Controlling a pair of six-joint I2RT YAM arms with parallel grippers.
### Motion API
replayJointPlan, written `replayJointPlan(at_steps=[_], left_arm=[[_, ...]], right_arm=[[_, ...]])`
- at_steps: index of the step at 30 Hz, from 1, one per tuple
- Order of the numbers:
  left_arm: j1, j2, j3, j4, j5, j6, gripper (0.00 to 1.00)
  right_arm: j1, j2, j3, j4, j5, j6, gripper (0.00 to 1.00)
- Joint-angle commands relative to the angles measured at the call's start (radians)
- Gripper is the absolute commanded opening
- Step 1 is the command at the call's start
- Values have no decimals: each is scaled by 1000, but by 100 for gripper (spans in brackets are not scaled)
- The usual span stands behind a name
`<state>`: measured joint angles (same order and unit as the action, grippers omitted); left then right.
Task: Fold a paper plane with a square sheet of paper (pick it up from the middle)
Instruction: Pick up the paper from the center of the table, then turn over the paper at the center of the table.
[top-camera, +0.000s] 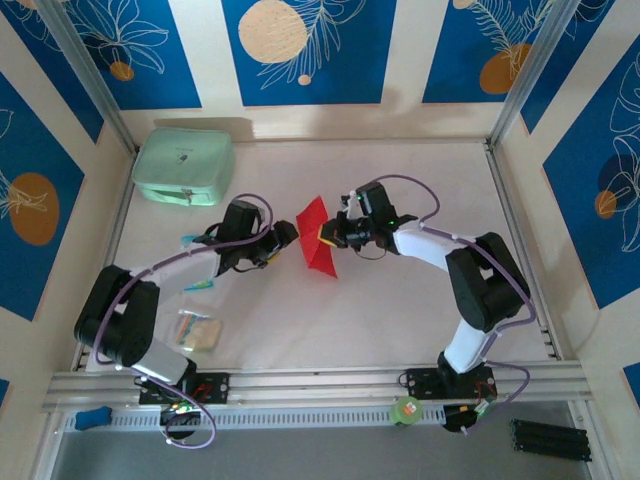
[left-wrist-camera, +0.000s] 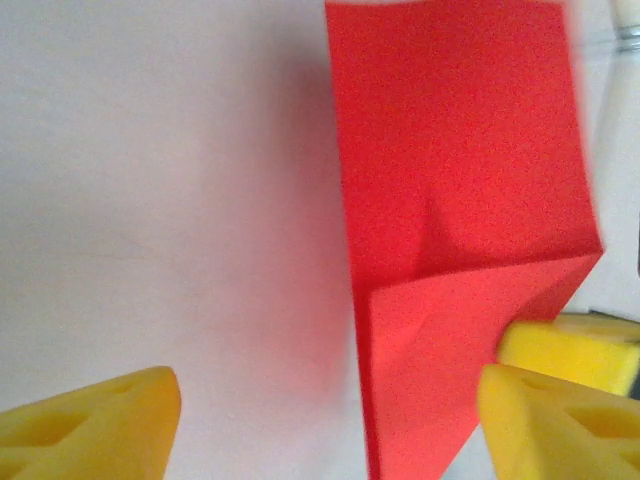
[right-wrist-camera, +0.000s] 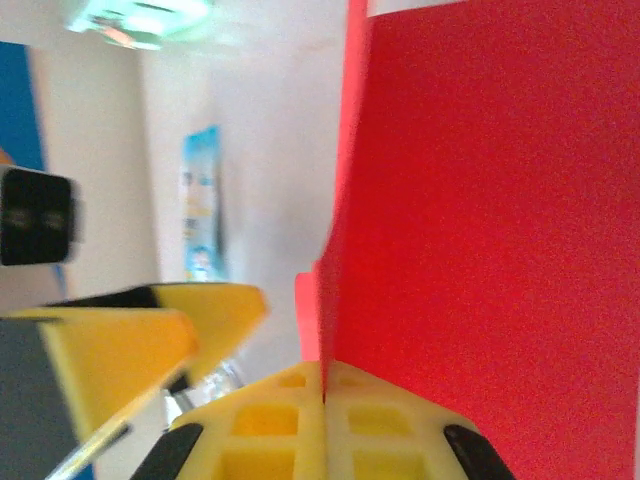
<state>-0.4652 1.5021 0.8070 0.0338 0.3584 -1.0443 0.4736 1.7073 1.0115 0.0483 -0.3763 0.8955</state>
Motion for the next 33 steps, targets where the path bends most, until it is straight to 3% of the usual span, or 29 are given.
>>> replayJointPlan(at_steps=[1,4,7,9,18,27,33], left_arm=[[-4,-62,-70,248,125,-55,98],[-18,-84,-130,419,141,-124,99],[-35,-70,-130,472,158,-150,100],[-45,-51,-121,506,173,-156,95],[-54,40,-117,696,222,-241,59],[-55,21,-136,663,202,-217,32],[-55,-24,-132,531,165,-162,12]], right_arm=[[-26,-39,2,72,-141,41,4],[-41,-45,3,121,-202,96,4],[-46,-45,2,169,-240,141,4],[-47,-43,2,190,-256,161,4],[-53,-40,-23,239,-280,200,5],[-61,-50,-53,217,-272,182,9],[-74,-87,-72,164,-237,157,20]])
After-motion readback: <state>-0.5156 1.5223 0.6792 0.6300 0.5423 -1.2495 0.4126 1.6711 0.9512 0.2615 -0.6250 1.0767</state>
